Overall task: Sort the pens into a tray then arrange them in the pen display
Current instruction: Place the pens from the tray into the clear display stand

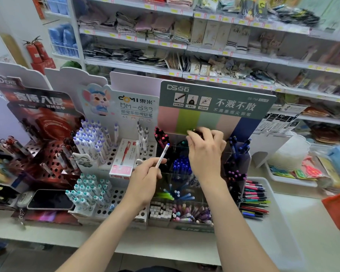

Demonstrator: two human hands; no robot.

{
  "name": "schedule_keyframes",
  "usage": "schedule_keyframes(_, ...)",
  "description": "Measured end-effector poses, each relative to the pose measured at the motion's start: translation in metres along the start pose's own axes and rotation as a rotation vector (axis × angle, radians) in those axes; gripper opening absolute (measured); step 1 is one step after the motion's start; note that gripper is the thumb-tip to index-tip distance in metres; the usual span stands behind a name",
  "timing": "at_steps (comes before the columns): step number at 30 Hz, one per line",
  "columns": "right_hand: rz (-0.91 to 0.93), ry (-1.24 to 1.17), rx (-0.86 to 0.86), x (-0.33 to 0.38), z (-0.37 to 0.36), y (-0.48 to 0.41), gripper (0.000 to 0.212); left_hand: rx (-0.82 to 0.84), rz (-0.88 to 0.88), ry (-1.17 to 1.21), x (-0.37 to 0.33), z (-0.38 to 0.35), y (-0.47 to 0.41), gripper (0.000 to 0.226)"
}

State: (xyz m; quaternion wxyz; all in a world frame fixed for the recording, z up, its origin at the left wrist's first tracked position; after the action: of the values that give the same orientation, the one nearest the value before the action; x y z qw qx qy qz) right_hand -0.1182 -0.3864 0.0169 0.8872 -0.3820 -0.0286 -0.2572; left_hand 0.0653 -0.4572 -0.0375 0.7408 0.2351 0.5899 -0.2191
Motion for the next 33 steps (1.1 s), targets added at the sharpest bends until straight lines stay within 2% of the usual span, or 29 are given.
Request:
schedule_keyframes(3,-0.096,-0.181,-0.098,0.016,0.020,0.012,0.026,-0.003,-0.003,0.019,-0.001,-0.001,0.001,0.021)
schedule_keyframes(4,-0.145,-0.328,-0.074,0.022,0.025,0.018,0.025,0.003,-0.010,0.028,-0.001,-0.002,0.002,0.017)
schedule_keyframes(7,-0.405,-0.749,0.141,0.038,0.022,0.044,0.017,0.057,-0.060,0.025,-0.004,-0.007,0.005,0.020)
schedule_keyframes(10,-0.483,-0.879,0.214,0.036,0.022,0.063,0.025,0.108,-0.099,0.006,-0.005,-0.015,0.009,0.021)
schedule_keyframes(11,-0.499,-0.896,0.186,0.031,0.026,0.064,0.027,0.112,-0.104,-0.010,-0.005,-0.017,0.010,0.021)
schedule_keyframes(13,-0.556,-0.913,-0.016,0.011,0.041,0.063,0.024,0.100,-0.110,-0.062,-0.002,-0.021,0.012,0.022)
schedule_keyframes(15,-0.569,-0.804,-0.291,-0.015,0.061,0.063,0.020,0.088,-0.108,-0.097,-0.001,-0.024,0.014,0.024)
schedule_keyframes(17,-0.479,-0.605,-0.411,-0.034,0.072,0.065,0.021,0.087,-0.102,-0.135,0.000,-0.028,0.015,0.027)
schedule_keyframes(19,-0.399,-0.474,-0.345,-0.047,0.062,0.070,0.022,0.091,-0.088,-0.175,0.003,-0.034,0.016,0.027)
schedule_keyframes(22,-0.235,-0.391,-0.058,-0.051,0.027,0.083,0.026,0.122,-0.071,-0.237,0.008,-0.045,0.017,0.027)
schedule_keyframes(24,-0.143,-0.257,0.057,-0.053,0.008,0.092,0.028,0.152,-0.089,-0.272,0.010,-0.053,0.020,0.025)
schedule_keyframes(27,-0.224,-0.085,0.031,-0.061,0.006,0.095,0.027,0.182,-0.092,-0.300,0.014,-0.064,0.025,0.023)
schedule_keyframes(29,-0.173,-0.039,0.095,-0.057,0.008,0.095,0.027,0.193,-0.083,-0.325,0.017,-0.070,0.028,0.022)
schedule_keyframes(33,-0.120,-0.009,0.210,-0.057,0.017,0.098,0.042,0.193,-0.066,-0.339,0.019,-0.087,0.031,0.021)
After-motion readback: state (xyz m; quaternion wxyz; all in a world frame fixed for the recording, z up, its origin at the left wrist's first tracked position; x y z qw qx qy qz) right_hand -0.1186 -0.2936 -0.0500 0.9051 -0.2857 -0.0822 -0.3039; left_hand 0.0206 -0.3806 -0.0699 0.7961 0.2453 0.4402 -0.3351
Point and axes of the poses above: each hand's wrist, its own y-axis away from the middle knuckle, its own z-axis out of the back of the hand, x = y × z, the point moved 5 cm from there along -y, towards the middle knuckle, and after that the axes turned 1 degree about x, right-handed, at the moved point
